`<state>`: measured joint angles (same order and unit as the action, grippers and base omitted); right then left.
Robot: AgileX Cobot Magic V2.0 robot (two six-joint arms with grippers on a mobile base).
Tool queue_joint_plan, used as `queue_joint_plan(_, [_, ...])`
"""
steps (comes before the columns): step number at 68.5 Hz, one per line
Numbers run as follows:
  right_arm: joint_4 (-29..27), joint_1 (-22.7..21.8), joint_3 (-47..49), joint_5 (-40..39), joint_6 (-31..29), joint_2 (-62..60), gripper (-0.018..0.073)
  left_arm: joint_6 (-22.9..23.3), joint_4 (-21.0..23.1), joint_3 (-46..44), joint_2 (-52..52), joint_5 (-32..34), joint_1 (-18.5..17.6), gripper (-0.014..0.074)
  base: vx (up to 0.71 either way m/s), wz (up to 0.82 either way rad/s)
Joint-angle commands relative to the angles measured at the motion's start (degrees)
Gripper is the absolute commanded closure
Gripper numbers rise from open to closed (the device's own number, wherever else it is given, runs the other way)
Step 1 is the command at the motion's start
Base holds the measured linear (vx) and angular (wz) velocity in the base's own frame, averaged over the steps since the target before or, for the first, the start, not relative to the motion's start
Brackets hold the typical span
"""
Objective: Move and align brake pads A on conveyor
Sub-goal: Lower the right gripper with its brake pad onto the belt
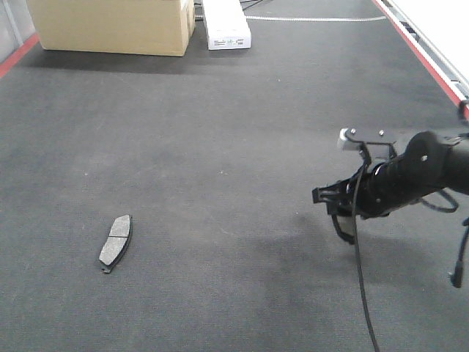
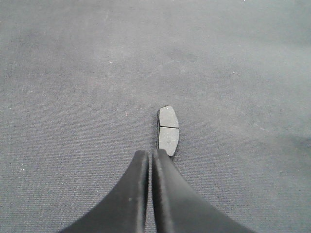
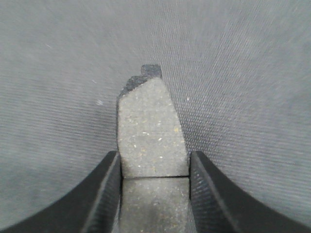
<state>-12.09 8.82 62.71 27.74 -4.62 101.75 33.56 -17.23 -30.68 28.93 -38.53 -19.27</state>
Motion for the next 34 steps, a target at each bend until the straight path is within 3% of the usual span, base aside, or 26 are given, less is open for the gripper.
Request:
queue_joint_plan(1, [-0.79, -0.1, 1.96, -2.41, -0.6, -0.97, 0.0517, 0.1, -0.39, -1.49, 0.01, 3.25, -0.07, 0.0603, 0.0, 0.0])
queue_joint_plan(34, [-3.08, -0.1, 1.96, -2.18, -0.65, 2.43, 0.0504, 0.1, -0.39, -1.49, 0.01, 3.25, -0.07, 0.0603, 0.0, 0.0])
